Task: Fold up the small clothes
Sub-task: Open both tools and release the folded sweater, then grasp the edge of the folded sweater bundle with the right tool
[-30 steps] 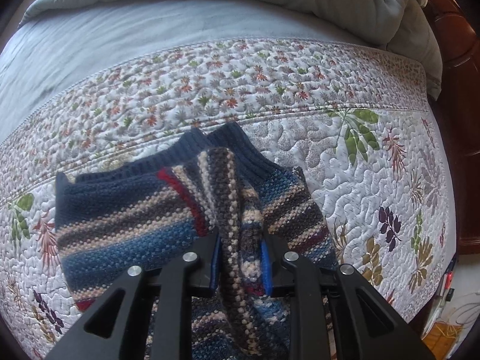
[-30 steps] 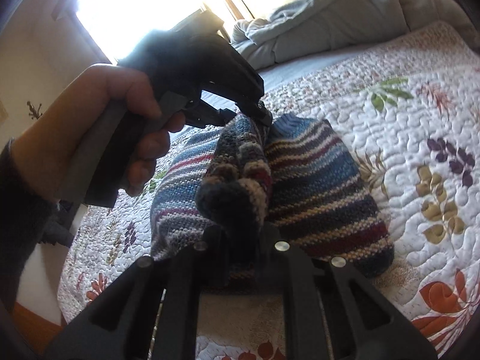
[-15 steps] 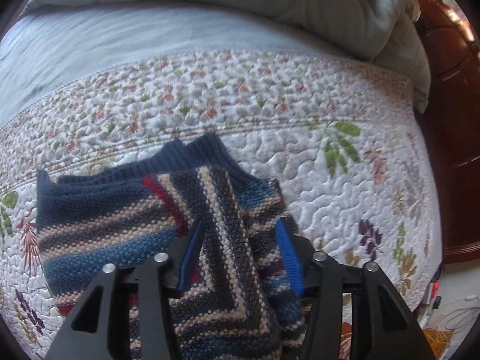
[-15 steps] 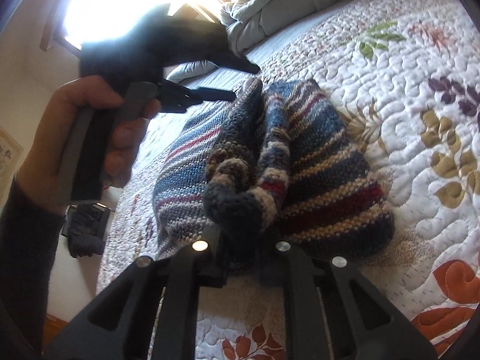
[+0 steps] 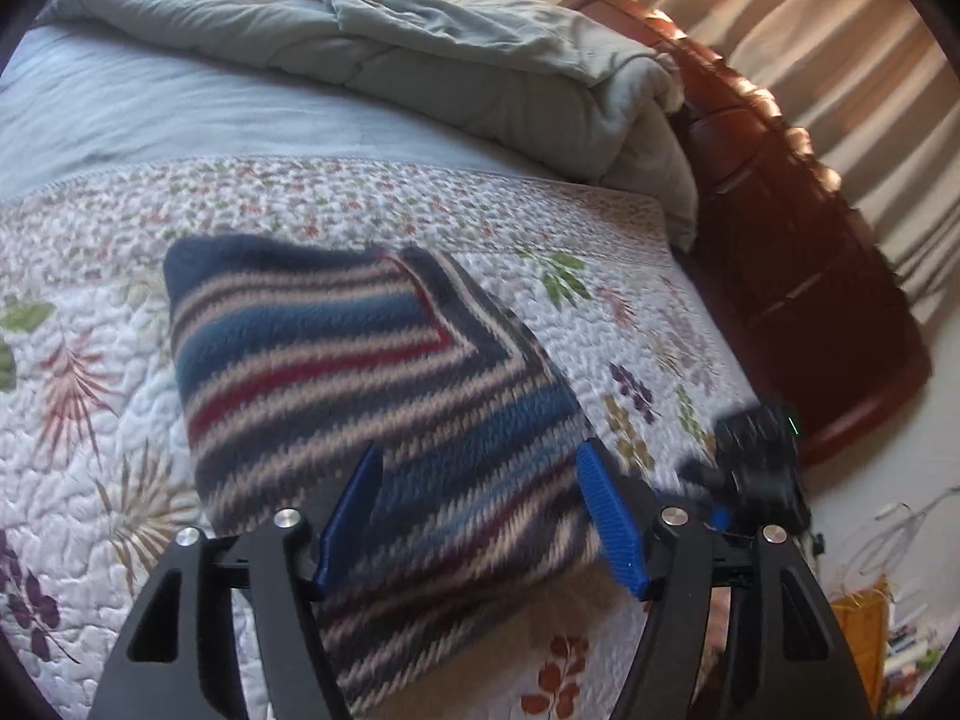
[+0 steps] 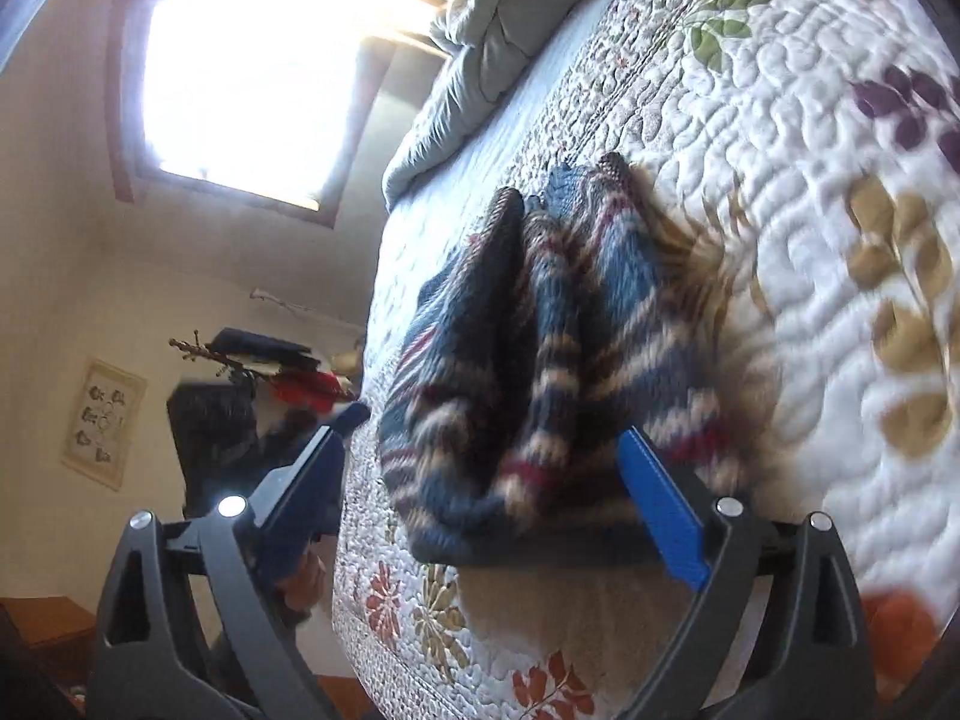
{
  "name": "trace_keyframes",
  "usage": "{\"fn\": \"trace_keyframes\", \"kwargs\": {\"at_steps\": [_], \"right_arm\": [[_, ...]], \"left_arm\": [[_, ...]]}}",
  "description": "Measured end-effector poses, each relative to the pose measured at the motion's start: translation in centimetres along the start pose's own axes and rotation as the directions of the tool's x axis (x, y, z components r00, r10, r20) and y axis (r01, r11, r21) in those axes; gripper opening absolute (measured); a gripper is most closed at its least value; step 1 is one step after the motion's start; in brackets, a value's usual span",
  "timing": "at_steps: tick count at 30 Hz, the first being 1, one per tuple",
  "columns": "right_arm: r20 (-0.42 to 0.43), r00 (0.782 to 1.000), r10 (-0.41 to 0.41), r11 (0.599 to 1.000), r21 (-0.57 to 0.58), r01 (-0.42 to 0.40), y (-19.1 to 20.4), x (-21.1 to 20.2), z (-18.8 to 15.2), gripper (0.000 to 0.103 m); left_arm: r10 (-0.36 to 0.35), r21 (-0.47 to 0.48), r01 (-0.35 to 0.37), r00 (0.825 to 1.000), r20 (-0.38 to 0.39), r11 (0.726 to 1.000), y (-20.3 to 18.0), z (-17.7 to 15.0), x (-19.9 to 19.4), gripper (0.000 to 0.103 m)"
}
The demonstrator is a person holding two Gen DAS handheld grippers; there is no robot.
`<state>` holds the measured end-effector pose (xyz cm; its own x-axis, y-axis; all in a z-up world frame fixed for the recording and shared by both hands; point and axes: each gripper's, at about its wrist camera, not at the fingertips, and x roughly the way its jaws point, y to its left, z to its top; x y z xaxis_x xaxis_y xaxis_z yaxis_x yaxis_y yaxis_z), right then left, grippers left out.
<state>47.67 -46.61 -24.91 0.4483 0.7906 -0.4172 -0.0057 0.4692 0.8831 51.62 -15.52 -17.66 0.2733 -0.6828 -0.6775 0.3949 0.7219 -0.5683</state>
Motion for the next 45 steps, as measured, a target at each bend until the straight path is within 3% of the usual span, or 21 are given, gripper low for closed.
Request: {"fn": "trace_keyframes", "kwargs": {"at_steps": [3,7,10,15,16,17,18,20,26,31,34,37,45], "right_arm": [[-0.105,0.994,0.01,1.0,0.025,-0.008,0.2,2.1,2.9,0.094],[-0.269,0.954,-0.13,0.991,-0.037,0.125,2.0,6.6,5.7,0.095],[-0.315,0.934,-0.168,0.985,-0.082,0.15,3.7,8.6,7.1,0.096],[-0.322,0.919,-0.226,0.968,-0.181,0.175,6.0,10.5,8.1,0.094],[-0.314,0.914,-0.257,0.958,-0.211,0.197,6.2,10.6,7.8,0.081],[-0.317,0.906,-0.28,0.949,-0.232,0.212,6.4,10.7,7.5,0.06],[-0.309,0.902,-0.302,0.943,-0.238,0.234,6.2,10.5,7.5,0.052],[-0.289,0.904,-0.315,0.937,-0.244,0.249,5.7,9.9,7.2,0.028],[-0.224,0.901,-0.372,0.898,-0.331,0.289,8.1,7.9,7.6,0.02],[-0.152,0.903,-0.403,0.854,-0.417,0.311,11.8,5.7,7.3,0.019],[-0.117,0.902,-0.415,0.841,-0.429,0.331,12.0,3.8,7.4,0.019],[-0.105,0.9,-0.422,0.844,-0.407,0.349,10.4,2.7,7.3,0.019],[-0.119,0.911,-0.394,0.9,-0.249,0.357,1.8,2.1,7.0,0.019]], "left_arm": [[-0.077,-0.013,0.077,0.997,0.022,0.997,0.9,-1.6,-0.1,0.068],[-0.167,-0.061,0.169,0.985,0.044,0.984,2.1,-2.9,1.3,0.069],[-0.219,-0.107,0.22,0.975,0.024,0.969,2.6,-3.7,3.2,0.069],[-0.228,-0.095,0.227,0.974,-0.002,0.969,2.4,-4.5,5.0,0.069],[-0.233,-0.098,0.232,0.972,0.003,0.968,2.4,-4.6,5.0,0.069],[-0.245,-0.106,0.245,0.969,0.009,0.964,2.4,-4.7,4.8,0.069],[-0.259,-0.116,0.26,0.966,0.022,0.959,2.5,-4.8,4.5,0.069],[-0.289,-0.128,0.294,0.956,0.053,0.947,2.4,-5.0,3.3,0.069],[-0.308,-0.11,0.316,0.948,0.085,0.942,1.8,-5.5,0.1,0.069],[-0.323,-0.106,0.334,0.941,0.104,0.937,1.5,-5.6,-1.4,0.069],[-0.349,-0.133,0.359,0.932,0.097,0.924,1.7,-5.7,-1.3,0.069],[-0.358,-0.133,0.366,0.931,0.076,0.921,1.4,-5.8,-0.6,0.069],[-0.387,-0.123,0.387,0.922,0.018,0.914,0.4,-6.0,1.7,0.069]]}}
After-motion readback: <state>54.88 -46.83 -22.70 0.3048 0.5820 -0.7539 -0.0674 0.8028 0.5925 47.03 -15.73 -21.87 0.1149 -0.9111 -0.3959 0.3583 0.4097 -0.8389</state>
